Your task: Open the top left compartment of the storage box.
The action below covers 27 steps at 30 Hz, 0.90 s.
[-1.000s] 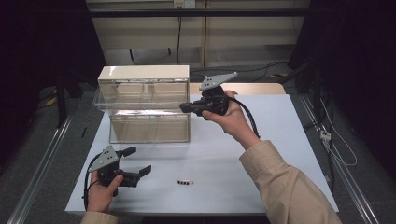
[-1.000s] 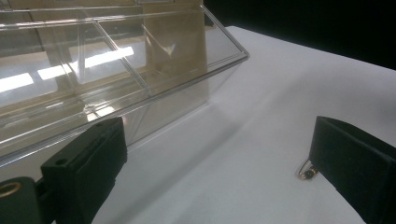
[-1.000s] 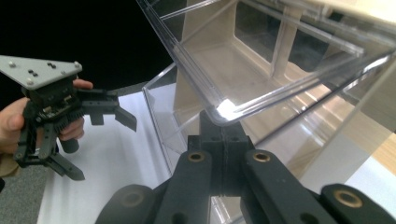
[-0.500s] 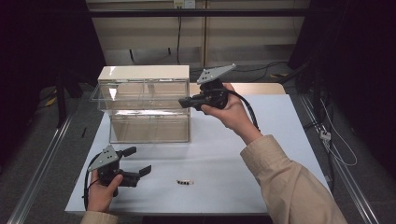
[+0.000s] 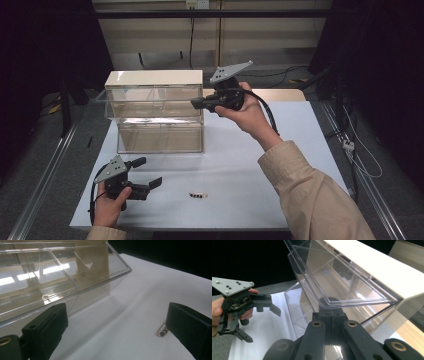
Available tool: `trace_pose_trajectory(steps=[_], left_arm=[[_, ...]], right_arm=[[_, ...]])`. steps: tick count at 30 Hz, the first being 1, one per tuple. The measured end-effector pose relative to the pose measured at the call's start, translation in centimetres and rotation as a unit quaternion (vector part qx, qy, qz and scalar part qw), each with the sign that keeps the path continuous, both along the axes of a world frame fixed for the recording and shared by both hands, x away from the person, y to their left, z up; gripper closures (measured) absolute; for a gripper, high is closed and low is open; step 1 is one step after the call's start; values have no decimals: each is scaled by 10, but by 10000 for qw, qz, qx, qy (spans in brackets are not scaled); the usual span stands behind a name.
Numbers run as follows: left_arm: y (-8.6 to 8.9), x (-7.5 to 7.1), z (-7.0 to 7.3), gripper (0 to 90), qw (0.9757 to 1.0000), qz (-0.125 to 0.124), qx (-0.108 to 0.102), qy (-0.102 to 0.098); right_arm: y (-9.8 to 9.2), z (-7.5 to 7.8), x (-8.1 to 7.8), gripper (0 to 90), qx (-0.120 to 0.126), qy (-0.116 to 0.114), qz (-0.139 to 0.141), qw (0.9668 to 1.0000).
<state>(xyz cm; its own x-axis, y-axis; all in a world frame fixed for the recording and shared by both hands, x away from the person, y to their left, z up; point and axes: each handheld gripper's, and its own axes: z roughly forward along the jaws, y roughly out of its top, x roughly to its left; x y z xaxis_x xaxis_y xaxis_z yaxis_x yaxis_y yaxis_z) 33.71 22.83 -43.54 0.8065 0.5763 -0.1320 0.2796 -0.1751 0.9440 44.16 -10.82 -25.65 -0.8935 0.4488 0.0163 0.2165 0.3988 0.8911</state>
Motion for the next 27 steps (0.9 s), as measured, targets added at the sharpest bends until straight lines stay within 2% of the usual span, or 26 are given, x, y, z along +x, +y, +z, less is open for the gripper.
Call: trace_pose_trajectory(steps=[12,18,27], left_arm=[[-1,0,1,40,10000,1,-55,1],[-1,0,1,40,10000,-13,-65,11],[-1,0,1,40,10000,-34,-52,22]], right_arm=[[1,6,6,900,87,56,36,9999],[2,7,11,900,14,102,50,9999],[1,10,17,900,49,107,-3,9999]])
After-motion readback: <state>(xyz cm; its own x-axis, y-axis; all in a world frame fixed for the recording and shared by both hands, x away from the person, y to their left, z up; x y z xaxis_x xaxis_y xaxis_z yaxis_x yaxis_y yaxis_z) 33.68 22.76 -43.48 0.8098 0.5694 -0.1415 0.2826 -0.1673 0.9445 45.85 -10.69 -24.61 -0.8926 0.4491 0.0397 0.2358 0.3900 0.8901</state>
